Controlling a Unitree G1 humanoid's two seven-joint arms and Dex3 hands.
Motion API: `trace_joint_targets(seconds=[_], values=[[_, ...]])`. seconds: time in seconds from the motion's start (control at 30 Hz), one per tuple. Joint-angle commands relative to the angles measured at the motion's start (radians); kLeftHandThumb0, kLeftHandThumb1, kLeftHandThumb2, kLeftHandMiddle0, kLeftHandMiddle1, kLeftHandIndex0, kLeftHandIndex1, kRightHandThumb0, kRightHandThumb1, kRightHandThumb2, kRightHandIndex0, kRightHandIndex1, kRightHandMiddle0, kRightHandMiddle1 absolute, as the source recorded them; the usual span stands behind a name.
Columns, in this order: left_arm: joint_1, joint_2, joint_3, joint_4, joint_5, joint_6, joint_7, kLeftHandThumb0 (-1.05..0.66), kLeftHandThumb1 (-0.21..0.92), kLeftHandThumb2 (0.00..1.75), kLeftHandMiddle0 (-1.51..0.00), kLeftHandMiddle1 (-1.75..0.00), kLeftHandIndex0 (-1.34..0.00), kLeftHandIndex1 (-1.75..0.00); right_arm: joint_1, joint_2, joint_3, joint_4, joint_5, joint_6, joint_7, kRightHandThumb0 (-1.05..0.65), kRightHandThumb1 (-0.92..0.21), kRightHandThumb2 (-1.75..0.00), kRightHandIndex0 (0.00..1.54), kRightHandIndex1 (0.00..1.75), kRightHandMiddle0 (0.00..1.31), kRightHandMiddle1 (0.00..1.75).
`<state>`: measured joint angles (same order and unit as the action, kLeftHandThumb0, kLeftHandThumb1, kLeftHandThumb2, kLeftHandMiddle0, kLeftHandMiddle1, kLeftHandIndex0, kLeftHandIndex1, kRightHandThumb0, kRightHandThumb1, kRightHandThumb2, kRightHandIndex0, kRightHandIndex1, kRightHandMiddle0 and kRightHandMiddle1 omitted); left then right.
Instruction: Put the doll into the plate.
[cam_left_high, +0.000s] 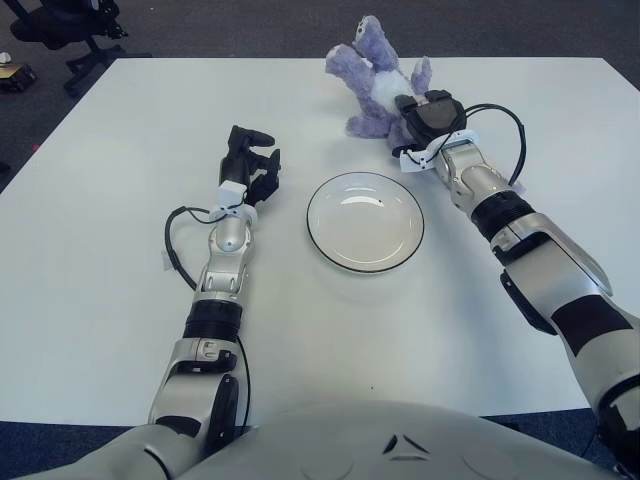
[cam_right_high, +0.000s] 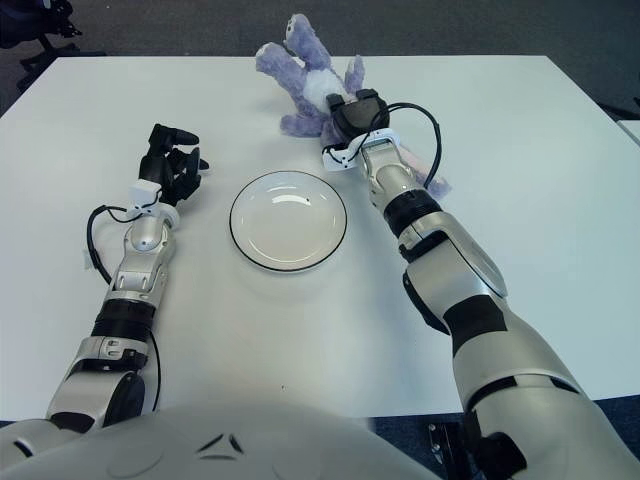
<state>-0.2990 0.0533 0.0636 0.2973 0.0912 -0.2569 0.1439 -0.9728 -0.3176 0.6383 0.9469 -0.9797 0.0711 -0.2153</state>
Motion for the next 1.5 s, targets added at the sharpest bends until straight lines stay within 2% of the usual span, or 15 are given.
trace_joint_targets(seconds=[0.0, 0.33, 0.7, 0.87, 1.23, 1.47], values=[[0.013, 0.001, 0.003, 0.000, 0.008, -0.006, 0.013, -0.35, 0.92, 0.50, -0.52, -1.61, -0.22, -1.73, 0.000, -0.010, 0.006, 0.005, 0.002, -0.004, -0.001, -0.94, -0.92, -0.68, 0.35, 0.01, 0.29, 0.07], [0.012, 0.003, 0.005, 0.003, 0.006, -0.006, 0.011, -0.35, 0.92, 0.50, -0.53, -1.61, -0.22, -1.73, 0.012, -0.023, 0.005, -0.010, 0.005, -0.013, -0.002, -0.91, -0.92, -0.65, 0.44, 0.04, 0.34, 0.08], [0.019, 0.003, 0.004, 0.000, 0.007, -0.011, 0.011, -0.35, 0.92, 0.50, -0.53, -1.61, -0.22, -1.73, -0.063, 0.063, 0.030, 0.224, 0.016, 0.000, -0.012, -0.88, -0.92, -0.60, 0.45, 0.02, 0.37, 0.07], [0.021, 0.002, 0.003, -0.005, 0.009, -0.010, 0.012, -0.35, 0.92, 0.50, -0.53, -1.61, -0.22, -1.73, -0.077, 0.074, 0.036, 0.269, 0.027, -0.005, -0.029, -0.86, -0.92, -0.56, 0.46, 0.02, 0.40, 0.08], [0.023, 0.002, 0.002, -0.015, 0.012, -0.004, 0.014, -0.35, 0.92, 0.50, -0.54, -1.60, -0.22, -1.73, -0.073, 0.055, 0.006, 0.320, 0.081, -0.059, -0.059, -0.81, -0.92, -0.46, 0.67, 0.09, 0.51, 0.09], [0.023, 0.003, 0.003, -0.016, 0.010, -0.003, 0.013, -0.35, 0.92, 0.50, -0.55, -1.60, -0.22, -1.73, -0.077, 0.053, 0.011, 0.339, 0.096, -0.066, -0.040, -0.79, -0.92, -0.42, 0.70, 0.09, 0.51, 0.08]])
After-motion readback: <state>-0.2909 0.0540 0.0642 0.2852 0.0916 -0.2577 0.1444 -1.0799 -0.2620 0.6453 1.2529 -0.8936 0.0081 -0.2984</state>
